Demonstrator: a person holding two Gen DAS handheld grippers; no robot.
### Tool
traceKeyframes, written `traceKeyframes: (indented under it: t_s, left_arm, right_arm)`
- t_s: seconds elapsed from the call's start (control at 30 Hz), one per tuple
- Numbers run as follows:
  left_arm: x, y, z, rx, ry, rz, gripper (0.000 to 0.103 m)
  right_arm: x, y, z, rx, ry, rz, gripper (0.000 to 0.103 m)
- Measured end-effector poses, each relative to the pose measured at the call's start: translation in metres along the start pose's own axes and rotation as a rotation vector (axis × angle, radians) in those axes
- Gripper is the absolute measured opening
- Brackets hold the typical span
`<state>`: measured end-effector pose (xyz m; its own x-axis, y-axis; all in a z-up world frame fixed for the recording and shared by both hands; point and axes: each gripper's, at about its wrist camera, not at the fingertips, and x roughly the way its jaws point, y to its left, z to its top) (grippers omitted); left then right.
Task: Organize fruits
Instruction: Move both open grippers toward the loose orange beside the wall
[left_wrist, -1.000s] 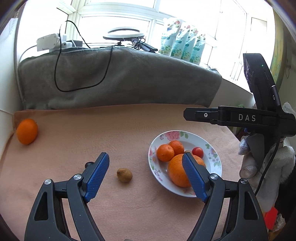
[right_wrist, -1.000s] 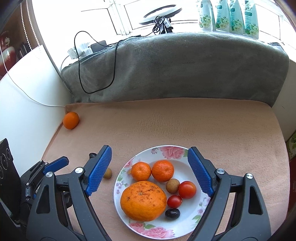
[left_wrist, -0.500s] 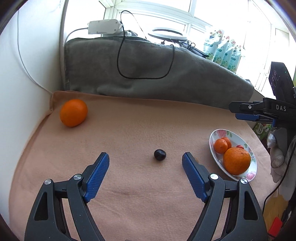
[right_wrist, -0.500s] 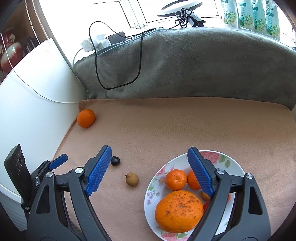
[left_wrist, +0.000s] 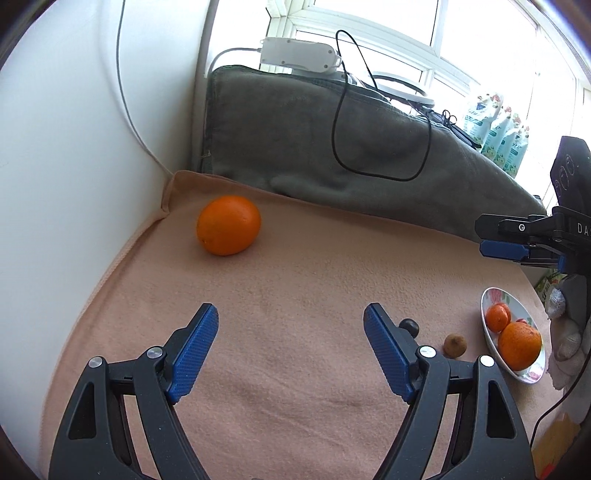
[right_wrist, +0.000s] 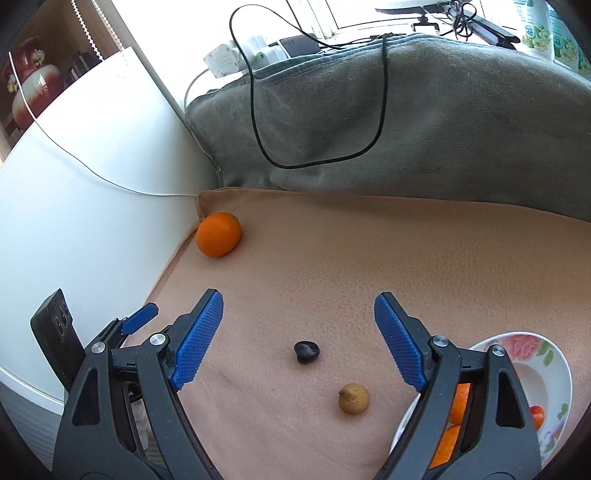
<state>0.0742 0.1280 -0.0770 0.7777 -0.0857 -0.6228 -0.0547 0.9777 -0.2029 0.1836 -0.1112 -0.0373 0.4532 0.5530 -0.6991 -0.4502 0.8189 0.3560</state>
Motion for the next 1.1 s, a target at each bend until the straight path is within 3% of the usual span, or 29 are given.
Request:
traceKeyframes:
  t_s: [0.27, 0.53, 1.1]
  left_arm:
    - [0.015, 0.025, 0.018, -0.029, -0.017, 0.017, 0.081]
    - [0.045, 0.039, 0.044, -0.035, -0.016, 0.008, 0.081]
    - [0.091, 0.063, 0.05, -0.059, 0.029, 0.01, 0.081]
  right_arm:
    - [0.043, 0.037, 0.014, -0.049, 0.037, 0.05, 0.087]
    - [0.071, 0.042, 0.031, 0.003, 0.052, 0.103, 0.087]
    - [0.143, 0.059, 0.059, 0.018, 0.122, 0.188, 0.087]
